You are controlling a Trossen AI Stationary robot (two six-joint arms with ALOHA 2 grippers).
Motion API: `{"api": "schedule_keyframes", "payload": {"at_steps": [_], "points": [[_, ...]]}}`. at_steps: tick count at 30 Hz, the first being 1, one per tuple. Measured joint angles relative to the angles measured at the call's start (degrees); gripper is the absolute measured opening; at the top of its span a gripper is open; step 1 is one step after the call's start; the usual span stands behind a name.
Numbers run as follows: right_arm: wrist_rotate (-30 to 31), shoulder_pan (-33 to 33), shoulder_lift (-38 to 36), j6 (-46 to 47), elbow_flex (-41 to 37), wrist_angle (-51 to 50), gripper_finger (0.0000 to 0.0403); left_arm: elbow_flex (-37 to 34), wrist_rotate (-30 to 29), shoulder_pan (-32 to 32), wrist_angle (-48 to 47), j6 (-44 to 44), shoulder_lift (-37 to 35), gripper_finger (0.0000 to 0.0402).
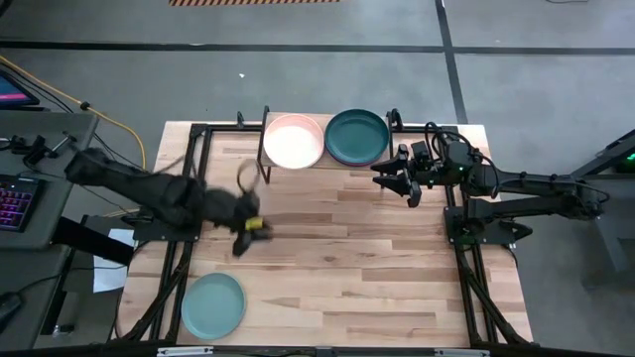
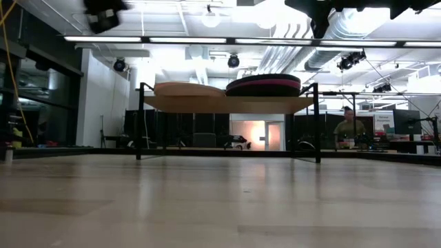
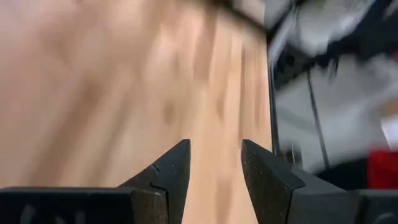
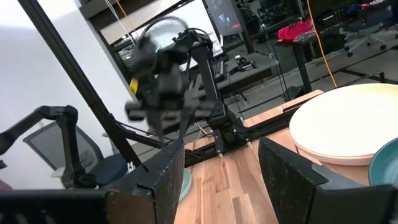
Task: Place and stack plates onto a shelf
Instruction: Stack the blue plate on top of the peach plate on the shelf
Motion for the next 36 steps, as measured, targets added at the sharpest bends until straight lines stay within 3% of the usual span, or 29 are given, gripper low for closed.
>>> {"api": "schedule_keyframes", "payload": {"at_steps": [6, 12, 24, 36], "points": [[0.00, 0.00, 0.00, -0.01, 0.02, -0.02, 0.0188, -2.47, 6.38, -15.67, -6.74, -7.78, 7.84, 0.0131], [0.40, 0.00, 0.02, -0.45, 0.02, -1.52, 0.0188, -5.39, 3.96, -24.63, -6.95, -4.82, 16.86, 0.0131], [1.25, 0.00, 0.02, -0.40, 0.02, -2.33, 0.0188, -6.40, 3.15, -26.72, -6.94, 2.69, 28.39, 0.0131], [1.22, 0.00, 0.02, 0.52, 0.02, -2.84, 0.0188, -6.17, 3.40, -26.67, -6.81, 3.28, 32.93, 0.0131]]}}
